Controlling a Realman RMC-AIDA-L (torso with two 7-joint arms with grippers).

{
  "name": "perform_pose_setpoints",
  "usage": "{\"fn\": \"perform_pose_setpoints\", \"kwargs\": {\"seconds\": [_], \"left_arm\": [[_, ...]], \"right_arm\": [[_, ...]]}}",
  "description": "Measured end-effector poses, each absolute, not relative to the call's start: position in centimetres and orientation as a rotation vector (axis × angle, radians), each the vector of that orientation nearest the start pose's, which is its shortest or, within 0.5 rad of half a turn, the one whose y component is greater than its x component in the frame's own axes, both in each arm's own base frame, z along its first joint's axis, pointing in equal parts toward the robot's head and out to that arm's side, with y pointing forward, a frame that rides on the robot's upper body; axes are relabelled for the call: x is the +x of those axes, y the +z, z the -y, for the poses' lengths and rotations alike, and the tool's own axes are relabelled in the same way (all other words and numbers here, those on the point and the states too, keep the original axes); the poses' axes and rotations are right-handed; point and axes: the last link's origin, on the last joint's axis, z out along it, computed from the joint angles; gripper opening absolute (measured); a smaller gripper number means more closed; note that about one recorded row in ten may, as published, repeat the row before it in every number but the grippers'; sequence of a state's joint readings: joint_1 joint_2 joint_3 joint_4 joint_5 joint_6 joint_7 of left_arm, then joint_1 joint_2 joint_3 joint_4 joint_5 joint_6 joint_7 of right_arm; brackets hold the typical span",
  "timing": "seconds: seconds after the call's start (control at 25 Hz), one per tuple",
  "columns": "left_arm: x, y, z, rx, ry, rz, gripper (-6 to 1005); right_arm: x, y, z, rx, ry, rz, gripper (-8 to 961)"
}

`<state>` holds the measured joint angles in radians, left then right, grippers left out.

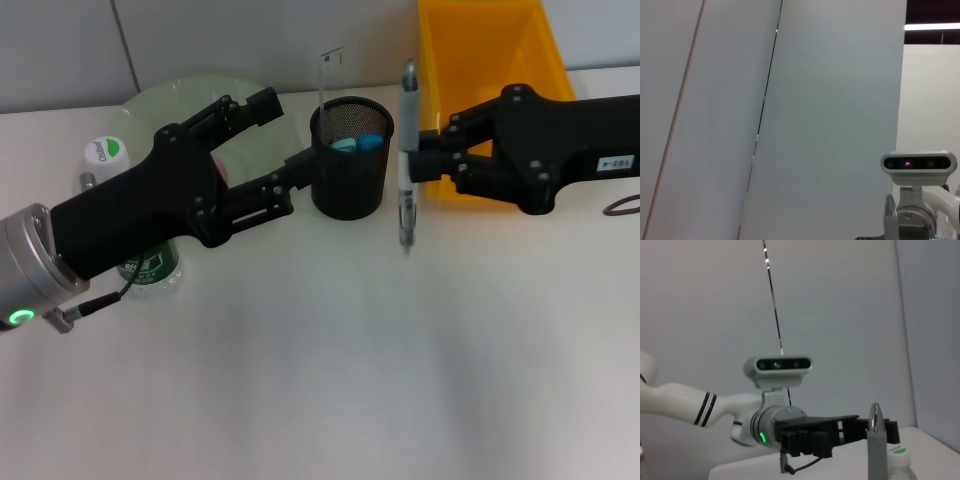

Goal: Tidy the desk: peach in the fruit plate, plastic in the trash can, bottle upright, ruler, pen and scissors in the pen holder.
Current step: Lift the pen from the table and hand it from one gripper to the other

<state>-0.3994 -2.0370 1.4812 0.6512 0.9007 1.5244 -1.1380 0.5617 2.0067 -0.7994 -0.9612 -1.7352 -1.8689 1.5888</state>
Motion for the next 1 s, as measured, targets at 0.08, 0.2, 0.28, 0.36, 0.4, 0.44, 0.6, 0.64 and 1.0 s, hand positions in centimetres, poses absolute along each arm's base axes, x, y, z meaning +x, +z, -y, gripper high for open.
{"fn": "perform_pose_setpoints", "kwargs": {"seconds": [0.08,0.2,0.28,0.36,0.4,0.44,0.6,0.64,1.0], "left_arm": [[-18.4,-1.1,-31.1,-2.537,-1.421,0.327,847],[-17.9,-1.3,-31.3,-2.567,-1.403,0.324,847],[-17.6,-1.5,-31.3,-2.588,-1.39,0.315,847],[-17.6,-1.5,-31.3,-2.588,-1.39,0.315,847],[-17.4,-1.6,-31.4,-2.597,-1.385,0.311,847],[-17.0,-1.8,-31.5,-2.62,-1.387,0.314,847],[-16.7,-1.8,-31.6,-2.631,-1.389,0.312,847],[-16.6,-1.9,-31.6,-2.633,-1.39,0.31,847],[-16.3,-2.4,-31.8,-2.658,-1.366,0.305,843]], "right_arm": [[17.9,7.1,-33.4,-2.916,0.918,-0.235,120],[17.4,6.7,-33.8,-2.936,0.885,-0.22,121],[17.1,6.4,-34.0,-2.942,0.866,-0.214,121],[17.0,6.1,-34.2,-2.945,0.843,-0.214,121],[16.9,5.9,-34.4,-2.947,0.83,-0.213,121],[16.8,5.8,-34.5,-2.949,0.817,-0.212,121],[16.3,5.1,-34.8,-2.964,0.777,-0.193,121],[16.3,5.1,-34.8,-2.964,0.777,-0.193,121],[15.7,4.9,-34.8,-2.985,0.745,-0.152,121]]}}
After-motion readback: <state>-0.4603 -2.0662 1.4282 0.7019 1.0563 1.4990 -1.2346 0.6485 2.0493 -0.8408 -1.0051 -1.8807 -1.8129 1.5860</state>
